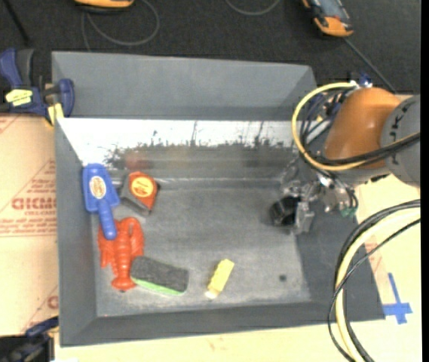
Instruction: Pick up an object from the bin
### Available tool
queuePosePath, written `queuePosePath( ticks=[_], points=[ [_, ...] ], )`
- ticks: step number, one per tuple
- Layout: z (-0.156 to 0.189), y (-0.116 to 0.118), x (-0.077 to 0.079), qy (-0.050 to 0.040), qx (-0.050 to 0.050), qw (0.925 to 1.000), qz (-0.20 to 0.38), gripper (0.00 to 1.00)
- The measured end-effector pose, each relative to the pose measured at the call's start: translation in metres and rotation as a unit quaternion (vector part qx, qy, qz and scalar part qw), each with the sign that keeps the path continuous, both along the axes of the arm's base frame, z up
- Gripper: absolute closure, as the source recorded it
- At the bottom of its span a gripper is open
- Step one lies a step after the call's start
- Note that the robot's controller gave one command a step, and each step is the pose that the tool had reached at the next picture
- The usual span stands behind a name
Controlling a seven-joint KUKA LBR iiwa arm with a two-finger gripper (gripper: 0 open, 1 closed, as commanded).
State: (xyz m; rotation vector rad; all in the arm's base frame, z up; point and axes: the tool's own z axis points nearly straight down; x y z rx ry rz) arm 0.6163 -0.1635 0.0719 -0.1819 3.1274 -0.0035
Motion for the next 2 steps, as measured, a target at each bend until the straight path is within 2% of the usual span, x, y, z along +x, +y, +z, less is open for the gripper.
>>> queuePosePath(
  ticks=[1,2],
  points=[
    [0.003,0.000,-0.001,0.0023,0.000,1.0000,0.000,1.00],
    [0.023,0.000,-0.003,0.0068,0.001,1.0000,0.000,1.00]
  ],
)
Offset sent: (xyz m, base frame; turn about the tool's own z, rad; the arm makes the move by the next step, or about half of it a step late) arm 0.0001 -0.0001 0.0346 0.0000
